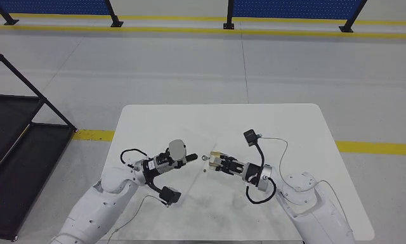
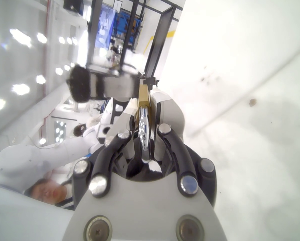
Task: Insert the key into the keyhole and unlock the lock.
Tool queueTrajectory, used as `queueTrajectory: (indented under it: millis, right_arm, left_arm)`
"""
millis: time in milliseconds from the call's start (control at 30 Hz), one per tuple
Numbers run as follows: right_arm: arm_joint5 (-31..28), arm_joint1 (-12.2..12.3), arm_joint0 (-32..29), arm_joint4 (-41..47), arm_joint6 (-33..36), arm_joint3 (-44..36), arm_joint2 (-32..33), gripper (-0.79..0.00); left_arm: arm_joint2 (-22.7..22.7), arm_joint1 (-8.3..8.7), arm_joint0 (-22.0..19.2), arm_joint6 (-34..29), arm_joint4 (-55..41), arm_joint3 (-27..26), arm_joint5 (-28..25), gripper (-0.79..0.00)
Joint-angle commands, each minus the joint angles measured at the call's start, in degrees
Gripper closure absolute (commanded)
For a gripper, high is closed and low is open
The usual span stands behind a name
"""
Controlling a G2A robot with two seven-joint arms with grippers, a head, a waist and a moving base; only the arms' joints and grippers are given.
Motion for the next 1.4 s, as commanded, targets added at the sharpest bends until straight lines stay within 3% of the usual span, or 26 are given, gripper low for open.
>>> queueTrajectory:
  millis: [0, 33, 67, 367, 433, 533, 600, 667, 800, 1033, 1100, 1367]
  right_arm:
    - [0.2, 0.0, 0.0, 0.2, 0.0, 0.1, 0.0, 0.0]
    - [0.2, 0.0, 0.0, 0.6, 0.2, 0.2, 0.0, 0.0]
    - [0.3, 0.0, 0.0, 0.7, 0.2, 0.2, 0.1, 0.0]
    - [0.3, 0.0, 0.0, 0.7, 0.2, 0.2, 0.1, 0.0]
    - [0.3, 0.0, 0.0, 0.7, 0.2, 0.2, 0.1, 0.0]
    - [0.3, 0.0, 0.0, 0.7, 0.2, 0.2, 0.1, 0.0]
    - [0.3, 0.0, 0.0, 0.7, 0.2, 0.2, 0.1, 0.0]
    - [0.3, 0.0, 0.0, 0.7, 0.2, 0.2, 0.1, 0.0]
    - [0.3, 0.0, 0.0, 0.7, 0.2, 0.2, 0.1, 0.0]
    - [0.3, 0.0, 0.0, 0.7, 0.2, 0.2, 0.1, 0.0]
    - [0.3, 0.0, 0.0, 0.7, 0.2, 0.2, 0.1, 0.0]
    - [0.3, 0.0, 0.0, 0.7, 0.2, 0.2, 0.1, 0.0]
  left_arm:
    - [-0.6, 0.24, -0.3, 0.6, -6.5, 0.6, -13.7, -0.785]
    - [-1.1, 0.45, -1.5, 1.4, -9.3, 1.1, -20.7, -0.785]
    - [-1.2, 0.5, -1.8, 1.8, -10.1, 1.4, -22.8, -0.785]
    - [-0.8, 0.45, -1.4, 2.2, -11.2, 1.5, -24.1, -0.785]
    - [-1.2, 0.36, -1.6, 4.2, -21.4, 1.4, -33.3, -0.785]
    - [-3.5, 0.79, -2.8, 0.0, -28.9, 1.7, -45.9, -0.785]
    - [-4.9, 0.97, -3.6, -5.1, -35.7, 2.2, -55.2, -0.785]
    - [-6.0, 1.11, -4.7, -14.2, -42.3, 3.7, -64.0, -0.785]
    - [-5.8, 0.99, -6.7, -29.9, -56.4, 7.2, -76.0, -0.785]
    - [3.4, 1.31, -10.9, -61.6, -90.1, 10.6, -76.6, -0.785]
    - [4.1, 1.56, -12.3, -66.6, -96.4, 11.3, -76.4, -0.785]
    - [4.1, 1.56, -12.3, -66.6, -96.4, 11.3, -76.4, -0.785]
